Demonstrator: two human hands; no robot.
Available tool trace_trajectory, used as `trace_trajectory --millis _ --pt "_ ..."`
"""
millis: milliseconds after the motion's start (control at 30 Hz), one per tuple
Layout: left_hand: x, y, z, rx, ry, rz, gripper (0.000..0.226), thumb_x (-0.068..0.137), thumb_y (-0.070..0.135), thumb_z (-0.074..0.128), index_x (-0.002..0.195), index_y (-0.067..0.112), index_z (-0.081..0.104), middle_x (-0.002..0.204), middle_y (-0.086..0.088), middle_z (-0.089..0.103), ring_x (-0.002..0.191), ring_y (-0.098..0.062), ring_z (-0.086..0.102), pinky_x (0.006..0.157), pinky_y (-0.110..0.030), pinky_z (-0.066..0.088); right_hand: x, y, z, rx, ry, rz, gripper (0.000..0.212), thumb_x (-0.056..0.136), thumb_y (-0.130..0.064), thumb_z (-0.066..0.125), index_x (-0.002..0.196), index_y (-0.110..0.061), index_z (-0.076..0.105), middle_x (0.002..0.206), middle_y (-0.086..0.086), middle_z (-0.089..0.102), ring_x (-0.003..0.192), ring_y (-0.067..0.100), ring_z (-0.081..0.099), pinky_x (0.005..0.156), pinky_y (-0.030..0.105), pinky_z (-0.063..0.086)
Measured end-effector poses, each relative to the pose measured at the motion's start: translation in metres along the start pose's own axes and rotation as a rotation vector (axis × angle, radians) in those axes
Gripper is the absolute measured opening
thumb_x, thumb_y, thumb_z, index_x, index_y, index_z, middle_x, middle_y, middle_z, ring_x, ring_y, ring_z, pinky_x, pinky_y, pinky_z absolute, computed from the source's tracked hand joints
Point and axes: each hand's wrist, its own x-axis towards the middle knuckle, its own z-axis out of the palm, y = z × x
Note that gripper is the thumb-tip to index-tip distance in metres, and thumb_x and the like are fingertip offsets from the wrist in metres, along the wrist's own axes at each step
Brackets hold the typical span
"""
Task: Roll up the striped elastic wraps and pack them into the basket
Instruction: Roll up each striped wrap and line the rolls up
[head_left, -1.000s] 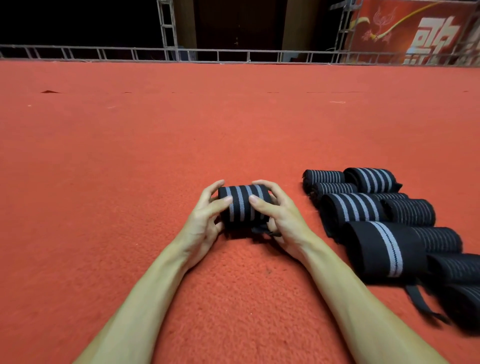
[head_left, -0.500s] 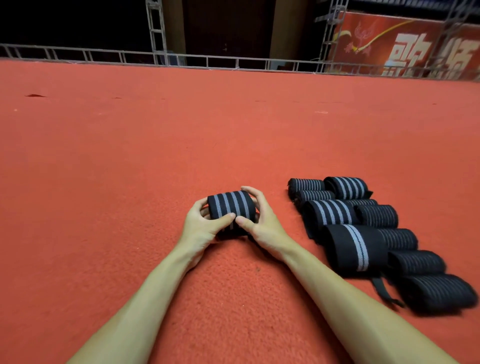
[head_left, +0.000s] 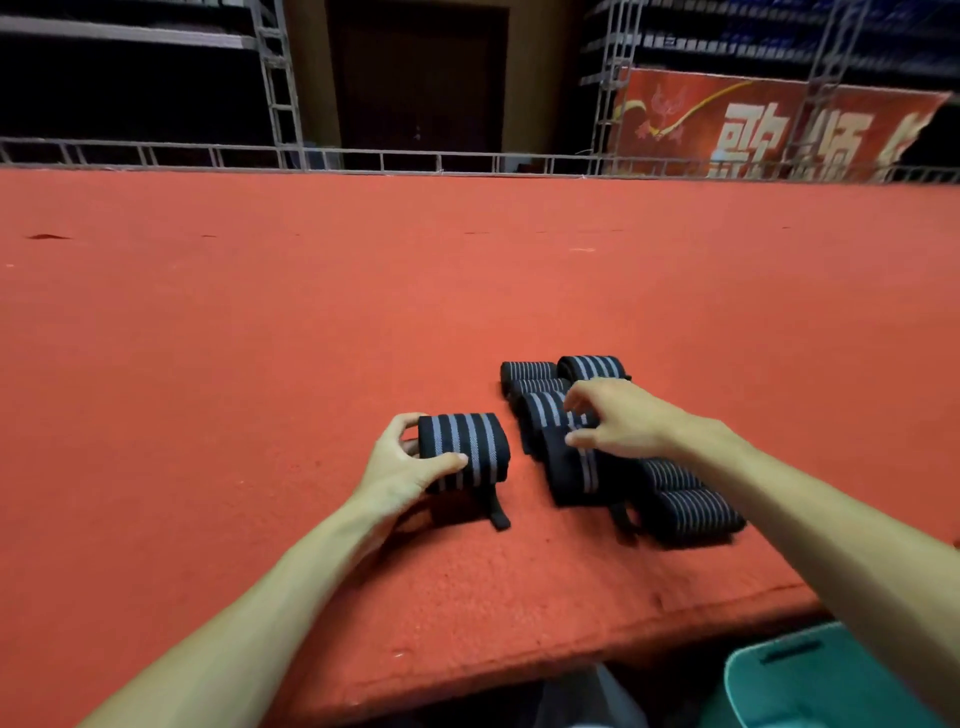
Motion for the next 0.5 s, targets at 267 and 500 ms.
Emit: trace_trajectory --millis 267,500 --pt "-0.021 -0.022 0.026 0.057 0.016 0.049 0.049 0.071 -0.001 0.079 0.106 0.022 0.055 0.102 0.003 0.066 0.088 -0.001 0.064 0.069 -0.010 0.050 -0.006 0.019 0.018 -0.134 -0.153 0.064 0.072 0.082 -0.045 0.067 0.144 -0.021 0.039 0.137 0.010 0.039 0.131 0.030 0.030 0.107 0.046 0.027" --pt "-0.017 -0.026 0.025 0.065 0.020 0.069 0.046 0.071 0.004 0.080 0.104 0.022 0.054 0.102 0.004 0.066 0.092 -0.005 0.064 0.079 -0.018 0.050 -0.003 0.009 0.011 -0.246 -0.261 0.049 0.074 0.067 -0.052 0.077 0.124 -0.024 0.038 0.123 0.005 0.054 0.116 0.027 0.038 0.094 0.043 0.027"
